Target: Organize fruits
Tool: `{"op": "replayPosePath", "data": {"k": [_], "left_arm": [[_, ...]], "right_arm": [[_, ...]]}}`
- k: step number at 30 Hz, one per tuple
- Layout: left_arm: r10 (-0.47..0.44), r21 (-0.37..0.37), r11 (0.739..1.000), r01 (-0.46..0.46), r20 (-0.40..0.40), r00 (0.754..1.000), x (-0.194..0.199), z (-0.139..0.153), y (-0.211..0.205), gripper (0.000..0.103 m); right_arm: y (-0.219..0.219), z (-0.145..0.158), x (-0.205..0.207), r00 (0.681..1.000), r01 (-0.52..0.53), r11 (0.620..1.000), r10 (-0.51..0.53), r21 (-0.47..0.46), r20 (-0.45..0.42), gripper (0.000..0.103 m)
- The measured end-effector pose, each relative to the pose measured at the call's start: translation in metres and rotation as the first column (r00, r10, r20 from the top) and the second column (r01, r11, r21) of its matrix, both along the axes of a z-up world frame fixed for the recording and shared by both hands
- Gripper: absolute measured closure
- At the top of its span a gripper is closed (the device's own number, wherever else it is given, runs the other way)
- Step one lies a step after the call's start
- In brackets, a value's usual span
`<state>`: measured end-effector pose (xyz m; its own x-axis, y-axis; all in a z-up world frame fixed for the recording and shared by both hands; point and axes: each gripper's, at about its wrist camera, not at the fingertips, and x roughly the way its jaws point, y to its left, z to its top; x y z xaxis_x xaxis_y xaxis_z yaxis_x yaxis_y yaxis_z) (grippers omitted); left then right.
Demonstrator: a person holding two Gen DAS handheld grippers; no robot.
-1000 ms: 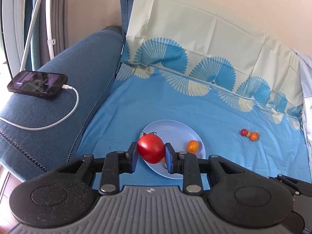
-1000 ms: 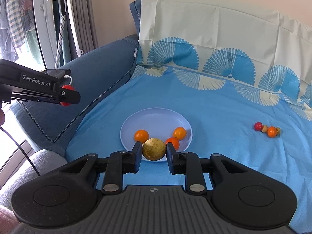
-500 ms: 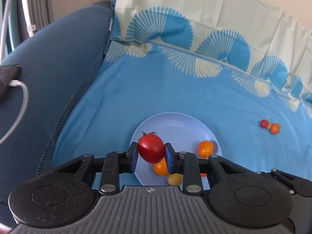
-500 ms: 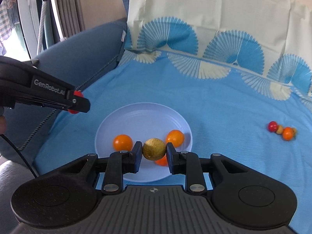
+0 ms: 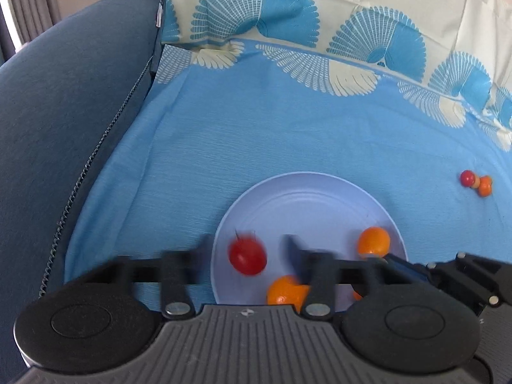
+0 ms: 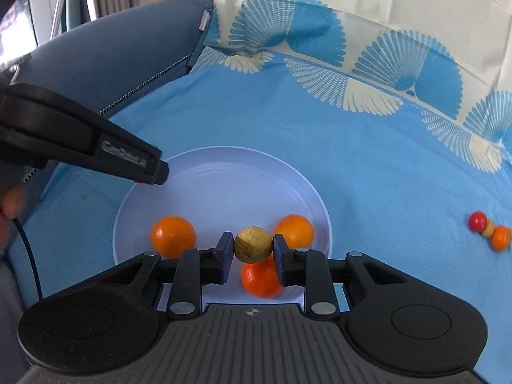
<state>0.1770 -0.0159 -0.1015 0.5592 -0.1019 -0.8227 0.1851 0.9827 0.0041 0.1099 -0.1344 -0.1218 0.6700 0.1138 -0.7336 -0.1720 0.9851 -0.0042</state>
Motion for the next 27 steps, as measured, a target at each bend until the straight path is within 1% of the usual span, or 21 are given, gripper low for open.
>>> {"op": "replayPosePath", "data": {"k": [1, 3, 5, 7, 9, 11, 12, 15, 17, 20, 23, 27], "left_arm": [[0.01, -0.002, 1.0, -0.01, 0.026, 1.0, -0.002, 0.005, 0.003, 0.003], [0.012, -0.02, 1.0, -0.01, 0.092, 0.996, -0.011, 0.019, 0.01, 0.002], [0.004, -0.006, 1.0, -0.004, 0.112, 0.994, -0.022, 0.031, 0.015, 0.002], [0.018, 0.003, 1.0, -0.019, 0.132, 0.991, -0.038, 0.042, 0.022, 0.001], [0.038, -0.011, 0.999, -0.037, 0.124, 0.992, -0.059, 0.052, 0.03, 0.001], [0.022, -0.043, 0.999, -0.018, 0.098, 0.995, -0.081, 0.061, 0.035, 0.001], [0.02, -0.05, 0.999, -0.015, 0.097, 0.995, -0.093, 0.065, 0.037, 0.0], [0.031, -0.058, 0.998, -0.023, 0.133, 0.991, -0.128, 0.08, 0.043, 0.0], [0.035, -0.078, 0.997, -0.023, 0.153, 0.988, -0.147, 0.089, 0.046, 0.0], [0.069, -0.099, 0.994, -0.05, 0.198, 0.978, -0.169, 0.103, 0.049, 0.0], [0.087, -0.12, 0.991, -0.062, 0.218, 0.972, -0.187, 0.115, 0.05, 0.0], [0.106, -0.122, 0.99, -0.077, 0.252, 0.962, -0.206, 0.126, 0.05, 0.0]], "right_arm": [[0.001, 0.002, 0.0, 1.0, -0.008, 1.0, 0.008, -0.009, 0.007, 0.071], [0.003, 0.009, -0.004, 0.999, -0.01, 1.0, 0.011, -0.025, 0.038, 0.045], [0.002, 0.019, -0.014, 0.998, -0.001, 0.999, 0.003, -0.041, 0.059, 0.036], [0.0, 0.031, -0.029, 0.998, 0.012, 0.999, -0.01, -0.041, 0.064, 0.03], [-0.003, 0.043, -0.048, 0.997, 0.042, 0.999, -0.04, -0.02, 0.063, 0.019], [-0.007, 0.054, -0.072, 0.995, 0.085, 0.996, -0.085, 0.013, 0.06, 0.015], [-0.009, 0.059, -0.084, 0.992, 0.108, 0.994, -0.11, 0.029, 0.056, 0.015], [-0.013, 0.075, -0.117, 0.982, 0.176, 0.982, -0.18, 0.069, 0.053, 0.012], [-0.014, 0.086, -0.135, 0.977, 0.199, 0.977, -0.204, 0.078, 0.063, 0.011], [-0.012, 0.101, -0.158, 0.97, 0.211, 0.974, -0.219, 0.08, 0.106, 0.008], [-0.012, 0.113, -0.179, 0.965, 0.213, 0.973, -0.225, 0.092, 0.139, 0.007], [-0.008, 0.123, -0.205, 0.959, 0.204, 0.975, -0.218, 0.092, 0.179, 0.007]]}}
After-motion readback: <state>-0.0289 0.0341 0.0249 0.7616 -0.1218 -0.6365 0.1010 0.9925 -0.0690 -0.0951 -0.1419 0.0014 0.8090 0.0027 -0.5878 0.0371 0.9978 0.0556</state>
